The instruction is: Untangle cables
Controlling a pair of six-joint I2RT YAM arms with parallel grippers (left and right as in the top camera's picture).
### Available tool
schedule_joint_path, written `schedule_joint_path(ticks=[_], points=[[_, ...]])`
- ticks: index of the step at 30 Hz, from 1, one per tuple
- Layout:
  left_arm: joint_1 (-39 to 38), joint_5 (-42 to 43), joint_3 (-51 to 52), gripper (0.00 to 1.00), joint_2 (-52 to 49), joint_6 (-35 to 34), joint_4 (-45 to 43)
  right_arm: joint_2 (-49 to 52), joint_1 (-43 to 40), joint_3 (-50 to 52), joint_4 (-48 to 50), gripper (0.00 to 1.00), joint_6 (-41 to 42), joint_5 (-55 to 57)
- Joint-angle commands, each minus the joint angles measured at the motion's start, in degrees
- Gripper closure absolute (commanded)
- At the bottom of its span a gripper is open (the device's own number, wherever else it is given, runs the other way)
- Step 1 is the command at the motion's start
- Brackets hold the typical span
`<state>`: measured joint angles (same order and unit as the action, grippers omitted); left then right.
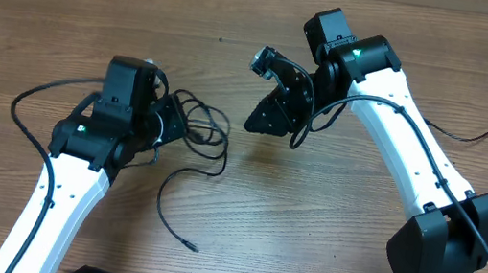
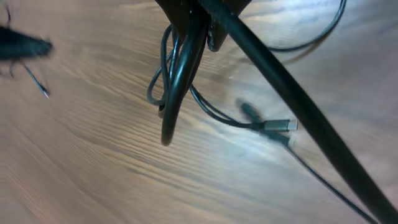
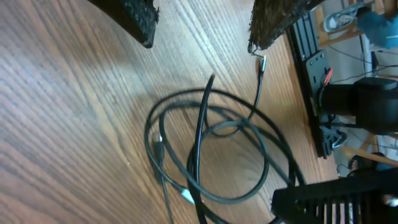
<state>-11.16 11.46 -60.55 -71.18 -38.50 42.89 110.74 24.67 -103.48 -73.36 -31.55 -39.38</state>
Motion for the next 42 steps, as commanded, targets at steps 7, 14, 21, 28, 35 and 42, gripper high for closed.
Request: schedule_joint_path(ticks=[7,14,21,28,35,42], points=[[0.26,23.65,-1.01,0.96,-0.07,26.95,-5.38,-2.29,-0.31,-0.76,1.79,0.52,-0.44,0.35],[0.26,24.57,-1.01,0.96,-0.07,28.26,-5.46,-2.29,-0.28,-0.74,2.03,0.53,-3.26,-0.81],[0.26,24.11,-1.01,0.96,-0.07,29.77,-5.92,-2.29,-0.28,-0.74,1.92,0.6,-3.23,-0.79],[0.26,22.38,-1.01,0.96,-0.07,29.75,-6.08,-2.29,-0.28,-0.72,1.97,0.96,-3.23,-0.76],[0.26,19.39,-1.01,0.96,-0.07,29.44,-6.08,-2.29,-0.28,-0.72,1.75,0.96,-3.19,-0.74],[0.26,18.4,-1.01,0.96,-0.07,25.92,-6.54,-2.29,-0.28,-0.72,0.57,0.77,-3.21,-0.74]])
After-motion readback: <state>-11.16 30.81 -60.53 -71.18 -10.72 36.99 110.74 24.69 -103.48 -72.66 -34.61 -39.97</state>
